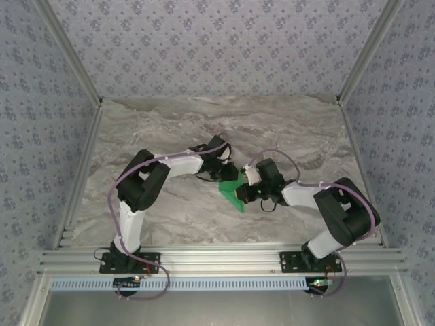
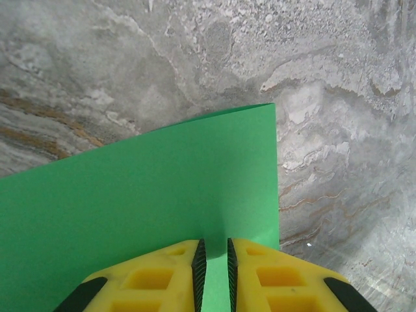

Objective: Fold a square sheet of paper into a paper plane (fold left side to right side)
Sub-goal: Third fold the triangle at the center of the table.

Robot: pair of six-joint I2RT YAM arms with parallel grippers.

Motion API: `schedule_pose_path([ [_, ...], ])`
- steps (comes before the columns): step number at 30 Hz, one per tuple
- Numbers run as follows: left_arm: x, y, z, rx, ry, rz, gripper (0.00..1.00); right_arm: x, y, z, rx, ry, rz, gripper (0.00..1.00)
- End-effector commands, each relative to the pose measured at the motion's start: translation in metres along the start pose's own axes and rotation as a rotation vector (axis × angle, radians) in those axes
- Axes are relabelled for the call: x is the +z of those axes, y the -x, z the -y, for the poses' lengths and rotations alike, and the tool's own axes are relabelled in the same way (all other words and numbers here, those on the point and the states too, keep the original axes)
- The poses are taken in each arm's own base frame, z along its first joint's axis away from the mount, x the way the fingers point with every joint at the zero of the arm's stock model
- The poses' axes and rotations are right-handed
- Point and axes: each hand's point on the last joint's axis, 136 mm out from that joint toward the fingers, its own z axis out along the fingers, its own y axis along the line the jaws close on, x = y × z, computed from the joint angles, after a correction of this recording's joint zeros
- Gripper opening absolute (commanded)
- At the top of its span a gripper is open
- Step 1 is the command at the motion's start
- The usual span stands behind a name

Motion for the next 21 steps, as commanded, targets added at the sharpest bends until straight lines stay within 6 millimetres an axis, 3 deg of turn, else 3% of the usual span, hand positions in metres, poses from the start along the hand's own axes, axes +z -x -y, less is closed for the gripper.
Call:
schedule_pose_path([
  [1,0.017,-0.0228,-0.0214,-0.012,0.073,-0.08,0.2,-0.0003,0.0064,0.0098,0.033,-0.034,0.019,0.05],
  [21,0.0156,-0.0212,-0.0215,-0.012,0.082,-0.076,0.19,-0.0002,-0.0008,0.0182,0.044,-0.067,-0.002,0.05],
])
